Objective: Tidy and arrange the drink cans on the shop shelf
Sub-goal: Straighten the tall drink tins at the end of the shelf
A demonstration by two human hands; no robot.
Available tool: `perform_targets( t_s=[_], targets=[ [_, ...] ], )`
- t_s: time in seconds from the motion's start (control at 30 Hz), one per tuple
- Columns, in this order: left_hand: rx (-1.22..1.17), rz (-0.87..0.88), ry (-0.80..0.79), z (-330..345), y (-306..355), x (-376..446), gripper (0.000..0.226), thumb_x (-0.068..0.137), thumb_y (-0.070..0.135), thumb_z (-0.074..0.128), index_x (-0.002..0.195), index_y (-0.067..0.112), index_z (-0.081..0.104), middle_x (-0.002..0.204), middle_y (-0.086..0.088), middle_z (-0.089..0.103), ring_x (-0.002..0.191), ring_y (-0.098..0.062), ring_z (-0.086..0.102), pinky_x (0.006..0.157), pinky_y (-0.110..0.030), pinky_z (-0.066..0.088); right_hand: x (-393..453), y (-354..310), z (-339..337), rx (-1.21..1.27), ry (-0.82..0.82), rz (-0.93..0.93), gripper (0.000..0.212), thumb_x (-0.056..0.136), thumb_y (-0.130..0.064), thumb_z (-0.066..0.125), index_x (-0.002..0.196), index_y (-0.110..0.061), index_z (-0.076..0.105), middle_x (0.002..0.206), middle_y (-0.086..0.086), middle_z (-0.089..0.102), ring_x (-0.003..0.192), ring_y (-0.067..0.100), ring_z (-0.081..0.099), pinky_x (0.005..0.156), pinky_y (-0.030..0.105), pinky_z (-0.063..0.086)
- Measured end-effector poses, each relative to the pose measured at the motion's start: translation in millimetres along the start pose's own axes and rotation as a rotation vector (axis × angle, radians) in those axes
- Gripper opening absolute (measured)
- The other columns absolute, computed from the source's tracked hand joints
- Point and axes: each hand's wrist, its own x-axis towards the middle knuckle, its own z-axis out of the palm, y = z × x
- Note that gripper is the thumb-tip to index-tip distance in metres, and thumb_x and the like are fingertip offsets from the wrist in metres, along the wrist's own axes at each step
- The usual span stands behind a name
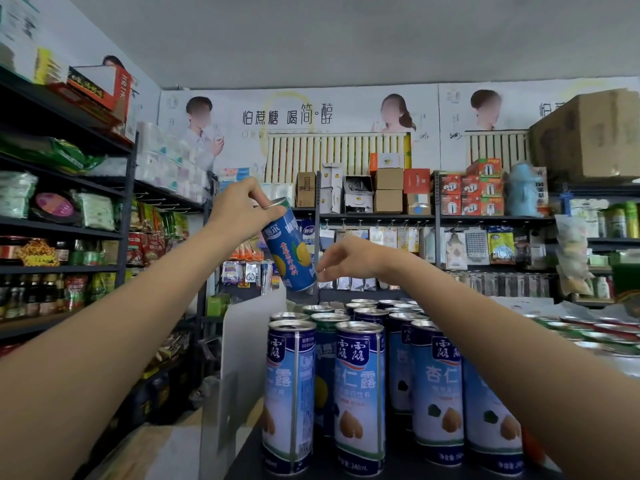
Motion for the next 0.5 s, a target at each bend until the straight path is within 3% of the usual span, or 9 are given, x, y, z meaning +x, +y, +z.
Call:
perform_targets(
  t_s=[0.17, 0.3, 0.37, 0.5],
  targets=[
    [0.022, -0.001, -0.028, 0.6, -11.1, -1.8, 0.027, 0.079, 0.014, 0.070, 0.067, 0.014, 0.045, 0.113, -0.004, 0.057, 0.102, -0.015, 0.050, 0.088, -0.035, 0.046, 3.6, 2.4, 16.0, -0.058, -0.127, 0.039, 0.037, 0.082, -0.031, 0.068, 0.107, -0.003, 0.067, 0.100, 0.006, 0.061, 0.094, 0.016, 0.053, 0.084, 0.027, 0.040],
    [0.062, -0.017, -0.019, 4.5, -15.2, -2.4, 0.027, 0.079, 0.016, 0.070, 0.067, 0.015, 0.045, 0.103, -0.004, 0.057, 0.098, -0.017, 0.050, 0.079, -0.031, 0.042, 6.9, 7.1, 24.4, -0.054, -0.180, 0.073, 0.038, 0.081, -0.033, 0.070, 0.100, -0.001, 0.067, 0.094, 0.005, 0.063, 0.091, 0.019, 0.057, 0.089, 0.035, 0.047],
    [0.087, -0.018, -0.035, 8.6, -15.4, -4.2, 0.026, 0.079, 0.017, 0.069, 0.068, 0.014, 0.046, 0.103, -0.007, 0.058, 0.106, -0.021, 0.051, 0.074, -0.027, 0.035, 9.4, 8.4, 28.4, -0.084, -0.191, 0.084, 0.035, 0.080, -0.035, 0.070, 0.098, -0.005, 0.067, 0.091, 0.001, 0.061, 0.092, 0.020, 0.058, 0.088, 0.034, 0.048],
    [0.129, -0.024, -0.071, 17.6, -16.4, -5.3, 0.028, 0.081, 0.018, 0.068, 0.068, 0.015, 0.044, 0.116, -0.010, 0.058, 0.112, -0.021, 0.049, 0.070, -0.026, 0.036, 16.1, 9.6, 37.0, -0.169, -0.145, 0.111, 0.034, 0.082, -0.031, 0.069, 0.104, -0.005, 0.067, 0.103, 0.006, 0.065, 0.094, 0.021, 0.060, 0.086, 0.030, 0.048]
  ],
)
